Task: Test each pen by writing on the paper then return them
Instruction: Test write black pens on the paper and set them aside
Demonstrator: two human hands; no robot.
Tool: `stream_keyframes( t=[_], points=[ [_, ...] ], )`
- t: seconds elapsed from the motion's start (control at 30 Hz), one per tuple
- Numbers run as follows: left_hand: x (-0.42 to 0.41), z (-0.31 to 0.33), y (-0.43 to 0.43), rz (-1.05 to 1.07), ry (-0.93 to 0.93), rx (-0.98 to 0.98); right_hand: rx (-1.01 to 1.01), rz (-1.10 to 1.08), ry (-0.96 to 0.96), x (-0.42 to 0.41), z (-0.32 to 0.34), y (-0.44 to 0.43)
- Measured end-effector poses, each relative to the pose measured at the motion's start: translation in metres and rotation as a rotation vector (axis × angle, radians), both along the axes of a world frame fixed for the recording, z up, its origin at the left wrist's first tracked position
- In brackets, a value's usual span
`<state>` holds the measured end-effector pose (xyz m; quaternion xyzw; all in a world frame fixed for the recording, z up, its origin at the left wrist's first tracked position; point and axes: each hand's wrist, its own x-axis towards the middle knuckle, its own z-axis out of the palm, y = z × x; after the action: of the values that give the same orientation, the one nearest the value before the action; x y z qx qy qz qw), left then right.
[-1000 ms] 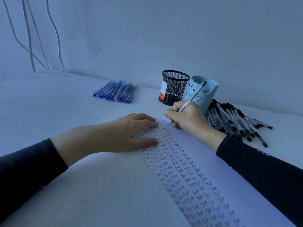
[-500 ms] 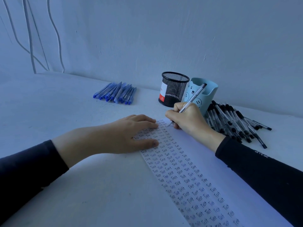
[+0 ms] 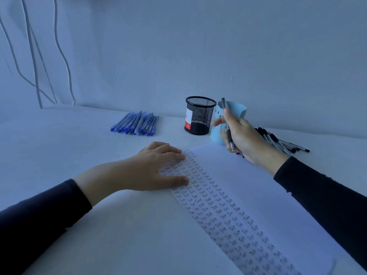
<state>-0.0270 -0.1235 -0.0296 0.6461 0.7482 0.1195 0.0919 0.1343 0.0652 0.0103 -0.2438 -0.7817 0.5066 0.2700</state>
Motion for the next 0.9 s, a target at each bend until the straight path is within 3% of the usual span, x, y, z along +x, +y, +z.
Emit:
stream_keyframes(
  t=[0.2, 0.47, 0.63, 0.73, 0.8, 0.9],
  points=[
    [-0.001, -0.001, 0.002, -0.003, 0.011, 0.025, 0.125, -0.038, -0.111, 0.036, 0.0, -0.007],
    [0.002, 0.003, 0.0, -0.023, 0.078, 0.04, 0.465, -0.206, 0.117, 0.079, 0.023, 0.027],
    [0.004, 0.006, 0.0, 0.06, 0.17, 0.067, 0.836, -0.134, -0.242, 0.089, 0.0, 0.078],
    [0.0, 0.005, 0.002, 0.1, 0.159, 0.127, 0.798, -0.109, -0.476, 0.09, -0.01, 0.08],
    [-0.002, 0.005, 0.003, 0.107, 0.139, 0.142, 0.784, -0.139, -0.51, 0.092, -0.009, 0.072],
    [0.002, 0.007, 0.004, 0.099, 0.071, 0.032, 0.956, -0.131, -0.295, 0.092, -0.009, 0.046]
  ],
)
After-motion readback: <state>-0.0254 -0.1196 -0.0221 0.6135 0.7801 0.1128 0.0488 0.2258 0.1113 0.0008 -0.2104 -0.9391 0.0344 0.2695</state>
